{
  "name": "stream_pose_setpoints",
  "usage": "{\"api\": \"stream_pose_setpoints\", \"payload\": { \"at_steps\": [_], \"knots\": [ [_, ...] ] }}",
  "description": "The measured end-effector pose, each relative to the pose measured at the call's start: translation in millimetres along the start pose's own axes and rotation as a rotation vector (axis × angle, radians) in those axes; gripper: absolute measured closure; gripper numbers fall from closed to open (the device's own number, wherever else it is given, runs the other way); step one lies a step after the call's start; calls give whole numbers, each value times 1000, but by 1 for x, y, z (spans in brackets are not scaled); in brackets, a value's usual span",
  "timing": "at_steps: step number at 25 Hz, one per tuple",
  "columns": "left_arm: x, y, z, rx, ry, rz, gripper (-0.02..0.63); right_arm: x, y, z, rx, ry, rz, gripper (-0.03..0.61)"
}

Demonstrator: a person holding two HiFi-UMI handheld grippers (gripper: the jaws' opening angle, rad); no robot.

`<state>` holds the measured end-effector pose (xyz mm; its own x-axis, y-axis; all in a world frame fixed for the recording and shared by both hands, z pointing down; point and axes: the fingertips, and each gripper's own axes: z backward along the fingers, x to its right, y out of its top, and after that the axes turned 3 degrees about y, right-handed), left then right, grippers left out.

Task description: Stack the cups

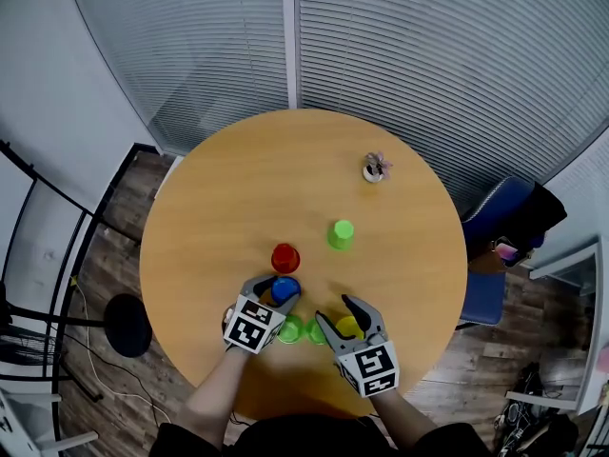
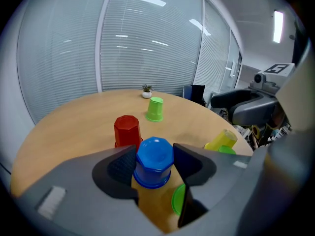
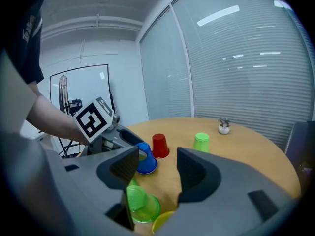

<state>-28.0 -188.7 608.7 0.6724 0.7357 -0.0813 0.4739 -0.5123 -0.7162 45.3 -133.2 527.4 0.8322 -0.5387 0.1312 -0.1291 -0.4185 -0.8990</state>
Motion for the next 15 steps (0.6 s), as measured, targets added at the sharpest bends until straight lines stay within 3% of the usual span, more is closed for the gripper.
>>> {"api": "stream_pose_setpoints", "payload": {
  "at_steps": [8, 15],
  "knots": [
    [13, 20, 28, 60, -4, -62, 372, 0, -2, 18, 16, -43, 4, 342],
    [39, 36, 59, 106, -58, -99, 372, -13, -7, 39, 28, -69, -3, 342]
  ]
}}
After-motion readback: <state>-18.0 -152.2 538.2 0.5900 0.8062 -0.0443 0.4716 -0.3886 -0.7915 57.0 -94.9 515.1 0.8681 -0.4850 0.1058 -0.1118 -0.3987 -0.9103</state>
